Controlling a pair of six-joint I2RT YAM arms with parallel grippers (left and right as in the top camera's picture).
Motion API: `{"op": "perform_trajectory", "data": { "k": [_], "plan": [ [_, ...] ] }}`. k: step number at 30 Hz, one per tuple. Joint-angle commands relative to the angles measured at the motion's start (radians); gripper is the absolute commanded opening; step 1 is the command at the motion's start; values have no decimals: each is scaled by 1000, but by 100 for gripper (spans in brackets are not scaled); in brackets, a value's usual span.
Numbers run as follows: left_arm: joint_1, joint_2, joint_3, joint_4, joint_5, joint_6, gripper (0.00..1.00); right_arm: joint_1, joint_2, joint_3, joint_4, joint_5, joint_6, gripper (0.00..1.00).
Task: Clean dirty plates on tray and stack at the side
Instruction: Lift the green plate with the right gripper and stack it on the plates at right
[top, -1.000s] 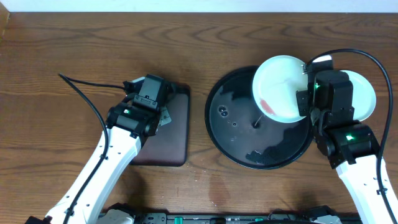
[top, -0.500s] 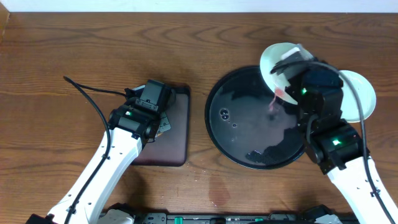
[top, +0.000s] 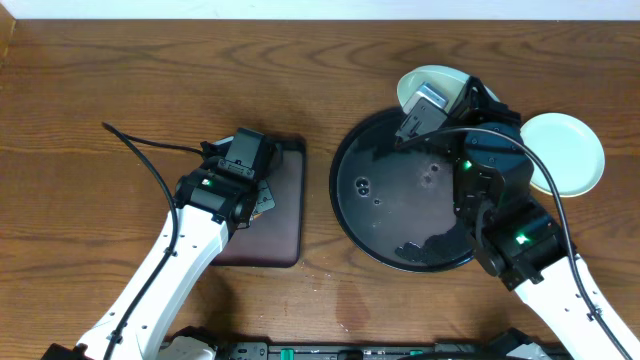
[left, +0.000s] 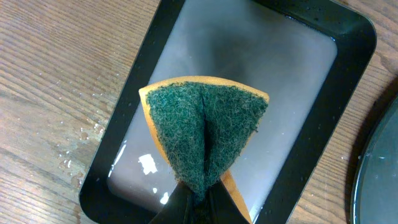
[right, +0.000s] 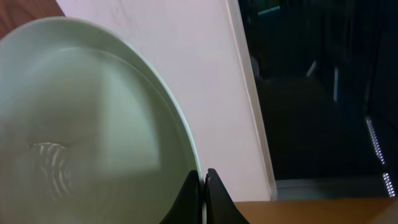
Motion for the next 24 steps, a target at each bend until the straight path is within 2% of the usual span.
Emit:
{"op": "perform_trajectory", "data": {
  "k": [1, 10, 13, 18, 21, 24],
  "plan": [
    [4, -16, -6, 0, -5, 17, 7, 23, -1, 7, 8, 4, -32, 1],
    [4, -15, -6, 0, -5, 17, 7, 23, 40, 7, 0, 5, 0, 1],
    [4, -11, -6, 0, -5, 17, 7, 14, 70, 7, -1, 5, 83, 1],
    [4, 8, -8, 0, -5, 17, 7, -74, 180, 7, -33, -80, 351, 1],
    [4, 21, -11, 1, -5, 17, 8, -112, 240, 7, -102, -153, 432, 1],
    [4, 30, -14, 0, -5, 17, 8, -119, 280, 7, -124, -132, 484, 1]
  ]
}}
